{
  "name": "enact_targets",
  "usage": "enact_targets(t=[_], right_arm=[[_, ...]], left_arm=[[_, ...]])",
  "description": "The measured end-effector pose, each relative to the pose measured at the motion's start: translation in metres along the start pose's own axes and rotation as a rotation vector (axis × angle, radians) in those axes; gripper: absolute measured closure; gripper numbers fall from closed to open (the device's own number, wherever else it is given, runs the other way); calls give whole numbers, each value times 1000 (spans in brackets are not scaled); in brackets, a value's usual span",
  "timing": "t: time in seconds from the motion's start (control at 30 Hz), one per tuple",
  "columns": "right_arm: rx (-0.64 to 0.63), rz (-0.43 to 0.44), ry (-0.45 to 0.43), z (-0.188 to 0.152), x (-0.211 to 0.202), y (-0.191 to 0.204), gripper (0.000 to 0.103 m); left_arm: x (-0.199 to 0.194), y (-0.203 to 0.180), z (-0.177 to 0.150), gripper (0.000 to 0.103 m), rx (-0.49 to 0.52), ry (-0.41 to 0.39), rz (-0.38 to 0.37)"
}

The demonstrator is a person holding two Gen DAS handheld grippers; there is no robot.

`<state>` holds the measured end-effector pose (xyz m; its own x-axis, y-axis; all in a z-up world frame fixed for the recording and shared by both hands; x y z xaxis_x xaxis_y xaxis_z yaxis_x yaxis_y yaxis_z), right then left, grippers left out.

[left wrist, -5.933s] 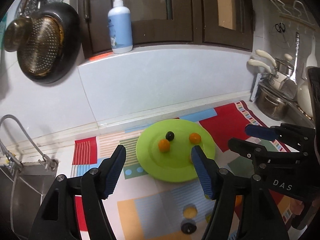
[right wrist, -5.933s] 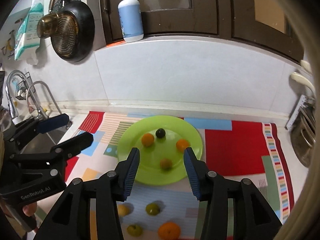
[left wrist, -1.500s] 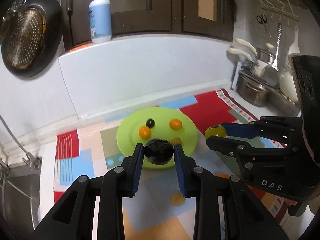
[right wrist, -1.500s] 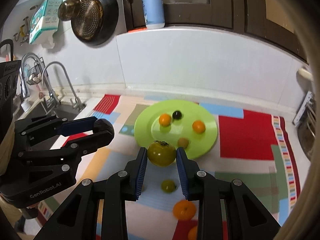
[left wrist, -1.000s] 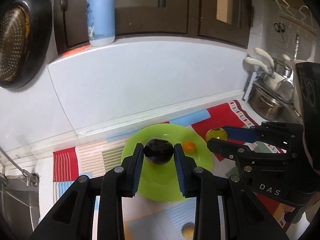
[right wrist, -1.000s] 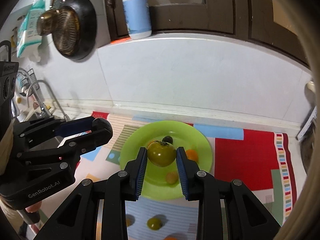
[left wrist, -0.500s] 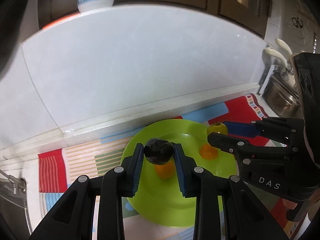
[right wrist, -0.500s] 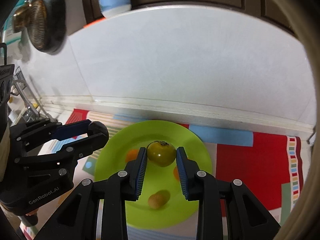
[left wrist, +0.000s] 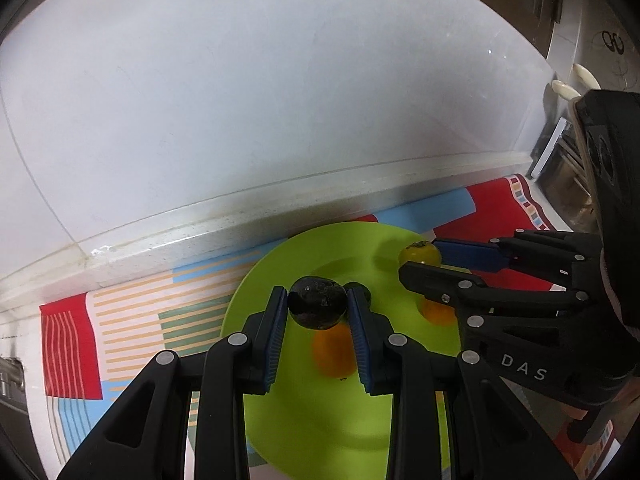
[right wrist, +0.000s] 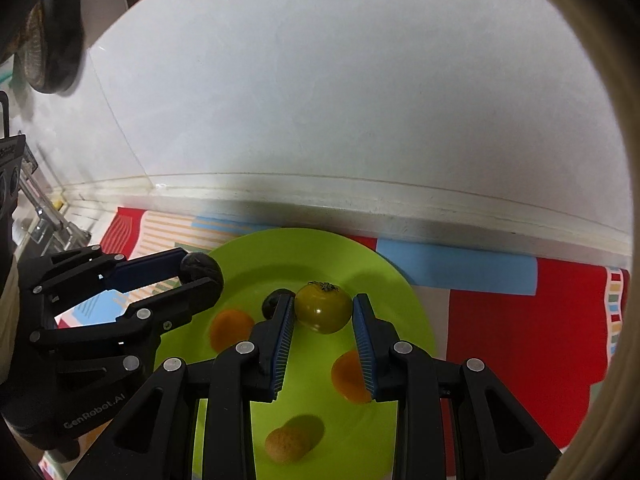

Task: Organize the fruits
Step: 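Lower both fruits onto the plate and open both tools, then withdraw both open tools from the plate back toward the loose fruits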

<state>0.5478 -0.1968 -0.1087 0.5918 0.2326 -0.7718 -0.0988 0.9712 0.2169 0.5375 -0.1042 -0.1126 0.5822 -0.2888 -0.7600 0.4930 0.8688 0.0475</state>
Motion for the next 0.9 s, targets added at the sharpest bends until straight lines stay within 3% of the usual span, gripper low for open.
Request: enact_targets(t=[0.1, 0.23, 0.37, 0.7, 0.77, 0.9], right_arm=[[6, 0, 4, 1, 3, -3, 72], [12, 1, 5, 2, 0, -2, 72], [17, -12, -16, 3, -7, -5, 72], [-22, -8, -89, -12, -67, 14, 71], [-29, -2, -105, -14, -81, 15, 64], [-52, 6, -132, -28, -107, 25, 64]], left_arm=[[0, -3, 1, 71, 14, -9, 9], [-9, -5, 1, 62, 19, -31, 28], [-28, -7, -3, 62, 27, -51, 67], [-93, -20, -12, 59, 26, -103, 93], [-106, -22, -15, 58, 31, -118, 92], [-129, -30, -19, 58, 39, -140, 89]])
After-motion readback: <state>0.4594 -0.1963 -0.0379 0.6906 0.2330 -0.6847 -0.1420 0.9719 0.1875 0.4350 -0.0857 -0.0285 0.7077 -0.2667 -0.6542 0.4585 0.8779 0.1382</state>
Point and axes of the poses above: each gripper's, at about its wrist camera, not at the fingertips, and x roughly the way its jaws point, y to its left, z to its top, the point moved 4 cm from there along x, roughly the way its jaws point, and after that the axes turned 10 degrees about x, right-handed, at the moved point
